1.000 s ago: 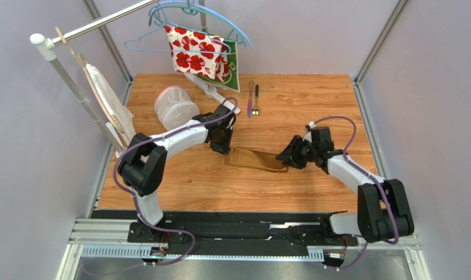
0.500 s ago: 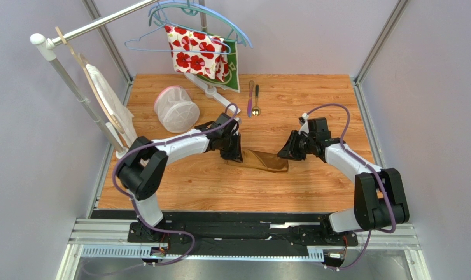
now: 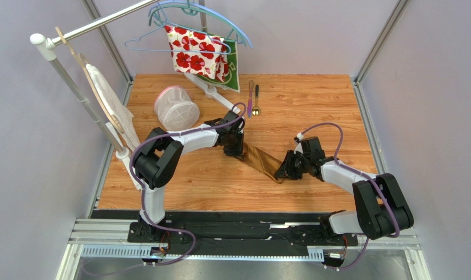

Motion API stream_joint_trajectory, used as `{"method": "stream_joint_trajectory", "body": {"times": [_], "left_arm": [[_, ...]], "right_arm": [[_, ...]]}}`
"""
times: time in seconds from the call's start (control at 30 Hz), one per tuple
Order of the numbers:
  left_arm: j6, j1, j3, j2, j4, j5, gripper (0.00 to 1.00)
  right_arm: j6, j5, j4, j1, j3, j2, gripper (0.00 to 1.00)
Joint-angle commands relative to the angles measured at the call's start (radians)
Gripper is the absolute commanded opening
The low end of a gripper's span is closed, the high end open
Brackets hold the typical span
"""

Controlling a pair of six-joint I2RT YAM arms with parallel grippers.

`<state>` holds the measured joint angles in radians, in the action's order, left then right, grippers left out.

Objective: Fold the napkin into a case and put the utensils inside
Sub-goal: Rotate the smaller rectangle-folded napkin at the center of the board.

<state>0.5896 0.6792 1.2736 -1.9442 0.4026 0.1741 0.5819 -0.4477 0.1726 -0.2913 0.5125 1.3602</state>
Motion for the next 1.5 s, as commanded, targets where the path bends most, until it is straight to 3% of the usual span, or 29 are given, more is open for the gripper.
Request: {"method": "stream_joint_trajectory", "body": {"times": [0.0, 0.3, 0.47, 0.6, 0.73, 0.87, 1.0, 1.1, 1.13, 1.27, 1.37, 1.47], "left_arm": [[-0.123, -0.038, 0.064, -0.019, 0.036, -0.038, 0.19], [-0.229, -0.107, 0.277, -0.14, 0.129, -0.084, 0.2], [-0.244, -0.129, 0.354, -0.168, 0.1, -0.061, 0.2], [-0.264, -0.129, 0.434, -0.156, 0.116, -0.042, 0.21], [-0.26, -0.129, 0.443, -0.081, 0.159, -0.051, 0.25], [-0.206, -0.127, 0.341, 0.065, 0.159, -0.021, 0.3], [-0.133, -0.113, 0.172, 0.235, 0.069, 0.1, 0.28], [-0.08, -0.077, 0.038, 0.315, 0.009, 0.133, 0.24], [-0.044, -0.07, 0.006, 0.329, -0.01, 0.162, 0.23], [0.035, -0.023, -0.162, 0.378, -0.128, 0.194, 0.18], [0.091, 0.02, -0.244, 0.384, -0.2, 0.208, 0.14], [0.128, 0.052, -0.302, 0.376, -0.268, 0.205, 0.13]], "right_arm": [[0.15, 0.086, -0.109, -0.078, -0.089, -0.05, 0.21], [0.395, 0.178, -0.335, -0.258, -0.057, 0.051, 0.22], [0.49, 0.132, -0.475, -0.354, 0.02, 0.186, 0.22], [0.539, 0.132, -0.539, -0.42, 0.061, 0.191, 0.23], [0.469, 0.151, -0.44, -0.411, 0.09, 0.1, 0.27], [0.366, 0.179, -0.276, -0.375, 0.126, -0.03, 0.36], [0.273, 0.179, -0.139, -0.283, 0.095, -0.157, 0.42], [0.176, 0.029, -0.137, -0.234, 0.103, -0.142, 0.41], [0.144, -0.047, -0.125, -0.23, 0.112, -0.129, 0.39], [0.101, -0.107, -0.16, -0.217, 0.089, -0.092, 0.15], [0.107, -0.144, -0.241, -0.207, 0.066, -0.058, 0.05], [0.122, -0.198, -0.341, -0.206, 0.041, 0.034, 0.02]]}}
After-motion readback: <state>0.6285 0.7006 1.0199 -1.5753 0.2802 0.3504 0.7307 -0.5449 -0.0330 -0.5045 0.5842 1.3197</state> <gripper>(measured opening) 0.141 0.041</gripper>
